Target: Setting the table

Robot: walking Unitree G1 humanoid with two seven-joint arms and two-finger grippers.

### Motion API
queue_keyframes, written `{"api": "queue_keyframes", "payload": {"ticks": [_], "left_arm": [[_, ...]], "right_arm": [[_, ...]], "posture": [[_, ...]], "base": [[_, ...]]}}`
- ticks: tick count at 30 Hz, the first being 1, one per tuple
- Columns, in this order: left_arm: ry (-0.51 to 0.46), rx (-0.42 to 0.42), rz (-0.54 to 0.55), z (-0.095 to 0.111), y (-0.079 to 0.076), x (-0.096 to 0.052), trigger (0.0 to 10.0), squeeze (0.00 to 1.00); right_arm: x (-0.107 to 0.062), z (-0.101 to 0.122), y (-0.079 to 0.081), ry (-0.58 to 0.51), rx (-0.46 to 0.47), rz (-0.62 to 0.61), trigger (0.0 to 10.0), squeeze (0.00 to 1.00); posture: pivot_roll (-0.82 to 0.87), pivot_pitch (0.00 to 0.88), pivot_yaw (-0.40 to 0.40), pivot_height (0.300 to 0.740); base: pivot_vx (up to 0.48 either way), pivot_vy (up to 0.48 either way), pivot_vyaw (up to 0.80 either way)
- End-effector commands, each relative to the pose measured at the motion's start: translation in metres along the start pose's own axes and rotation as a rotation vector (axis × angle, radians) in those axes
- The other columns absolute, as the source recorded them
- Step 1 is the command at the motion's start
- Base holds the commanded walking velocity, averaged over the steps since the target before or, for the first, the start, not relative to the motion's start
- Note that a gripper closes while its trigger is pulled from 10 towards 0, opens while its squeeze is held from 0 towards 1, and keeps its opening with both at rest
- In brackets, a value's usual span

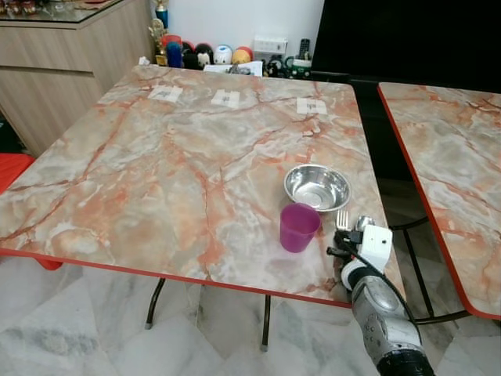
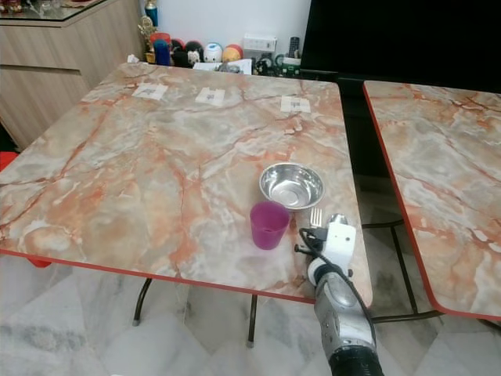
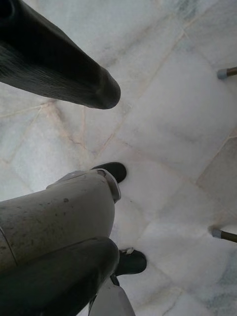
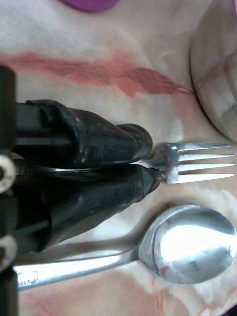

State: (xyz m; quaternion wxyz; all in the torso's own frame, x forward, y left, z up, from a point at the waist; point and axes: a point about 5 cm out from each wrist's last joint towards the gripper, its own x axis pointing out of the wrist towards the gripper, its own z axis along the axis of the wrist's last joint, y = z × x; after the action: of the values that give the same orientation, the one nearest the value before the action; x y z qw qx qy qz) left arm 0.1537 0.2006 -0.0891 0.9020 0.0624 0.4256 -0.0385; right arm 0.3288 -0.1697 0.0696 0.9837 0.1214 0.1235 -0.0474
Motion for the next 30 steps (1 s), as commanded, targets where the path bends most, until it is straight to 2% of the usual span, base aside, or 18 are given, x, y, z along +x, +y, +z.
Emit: {"api": "queue_keyframes", "payload": {"ticks": [1,7,18,21,22,24,30], "left_arm": [[0.046,-0.007,-0.006,-0.011,-0.001,-0.003,10.0,0.0],[0.047,-0.008,-0.004,-0.013,0.0,-0.004,10.0,0.0],[0.045,-0.007,-0.004,-0.012,0.001,-0.004,10.0,0.0],[0.046,-0.007,-0.003,-0.012,0.001,-0.004,10.0,0.0],[0.047,-0.007,-0.003,-0.012,0.0,-0.003,10.0,0.0],[0.048,-0.007,-0.004,-0.012,0.0,-0.003,10.0,0.0],[0.048,-0.012,-0.001,-0.013,0.0,-0.004,10.0,0.0]], "right_arm": [[-0.003,0.0,-0.008,-0.021,0.021,-0.039,10.0,0.0],[-0.003,0.013,-0.007,-0.097,0.031,-0.028,10.0,0.0],[-0.005,0.017,0.0,-0.139,0.035,0.003,10.0,0.0],[-0.006,0.026,-0.003,-0.204,0.033,-0.015,10.0,0.0],[-0.008,0.033,-0.005,-0.254,-0.012,-0.022,10.0,0.0],[-0.011,0.039,-0.007,-0.304,-0.031,-0.022,10.0,0.0],[-0.02,0.056,-0.015,-0.407,-0.06,-0.03,10.0,0.0]], "posture": [[0.06,0.111,-0.04,0.74],[0.05,0.112,-0.041,0.74],[0.06,0.111,-0.041,0.74],[0.05,0.111,-0.039,0.74],[0.05,0.111,-0.039,0.74],[0.05,0.111,-0.039,0.74],[0.05,0.109,-0.042,0.74]], "base": [[0.0,0.0,0.0],[0.0,0.0,0.0],[0.0,0.0,0.0],[0.0,0.0,0.0],[0.0,0.0,0.0],[0.0,0.0,0.0],[0.0,0.0,0.0]]}}
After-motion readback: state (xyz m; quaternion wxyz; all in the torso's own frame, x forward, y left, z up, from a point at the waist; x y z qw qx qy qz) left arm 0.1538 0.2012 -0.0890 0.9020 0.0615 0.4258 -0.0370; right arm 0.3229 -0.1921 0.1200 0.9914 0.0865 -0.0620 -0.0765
